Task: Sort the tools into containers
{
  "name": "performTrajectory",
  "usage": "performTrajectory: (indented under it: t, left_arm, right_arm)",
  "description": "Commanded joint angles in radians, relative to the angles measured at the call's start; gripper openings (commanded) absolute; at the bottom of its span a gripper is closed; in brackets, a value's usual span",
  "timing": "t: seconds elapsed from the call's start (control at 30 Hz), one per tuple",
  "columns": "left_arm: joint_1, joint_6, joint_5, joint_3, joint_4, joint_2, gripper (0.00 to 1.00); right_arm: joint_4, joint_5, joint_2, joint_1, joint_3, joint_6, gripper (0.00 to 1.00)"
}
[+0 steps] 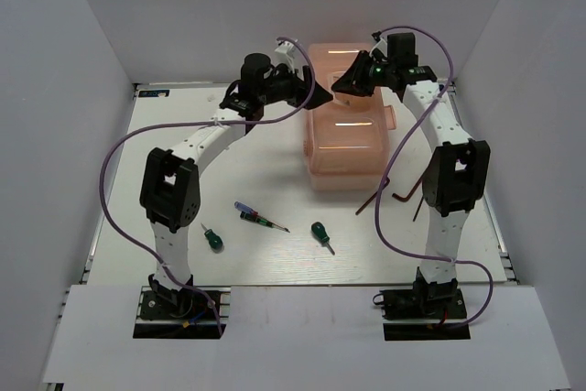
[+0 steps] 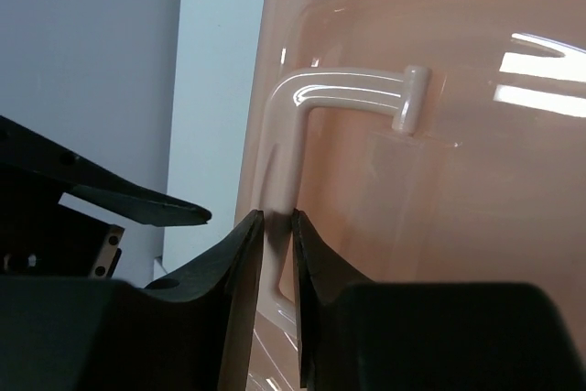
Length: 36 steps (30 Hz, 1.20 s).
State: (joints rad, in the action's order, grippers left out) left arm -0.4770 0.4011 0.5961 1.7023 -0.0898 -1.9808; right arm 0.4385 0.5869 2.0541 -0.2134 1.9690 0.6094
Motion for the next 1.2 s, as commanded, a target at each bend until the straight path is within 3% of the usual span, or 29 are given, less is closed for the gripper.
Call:
performTrajectory:
  t: [0.0, 0.37, 0.6, 0.77, 0.87, 1.0, 1.17]
  left_arm:
    - [0.003, -0.001, 0.014, 0.072, 0.024, -0.015, 0.85]
    - [-0.017, 0.018, -0.004, 0.344, 0.211, -0.188, 0.84]
    - [-0.017, 0.021, -0.016, 0.335, 0.257, -0.21, 0.81]
    - [-0.026, 0.054, -0.016, 0.427, 0.295, -0.272, 0.78]
    - [-0.037, 0.074, -0.007, 0.448, 0.295, -0.302, 0.75]
    - [-0.057, 0.088, -0.005, 0.458, 0.286, -0.323, 0.74]
    - [-0.057, 0.097, -0.024, 0.448, 0.286, -0.323, 0.73]
  right_arm:
    - [-0.087, 0.106, -0.052, -0.001, -0.013, 0.056, 0.25]
    - [-0.11, 0.136, -0.049, 0.008, -0.021, 0.093, 0.25]
    - [-0.127, 0.151, -0.041, 0.008, -0.018, 0.11, 0.25]
    - [-0.159, 0.18, -0.048, 0.011, -0.039, 0.135, 0.25]
    - [-0.175, 0.191, -0.055, 0.023, -0.047, 0.145, 0.28]
    - [-0.178, 0.195, -0.061, 0.028, -0.047, 0.138, 0.43]
    - [-0.022, 0.07, -0.097, 0.043, 0.042, -0.019, 0.46]
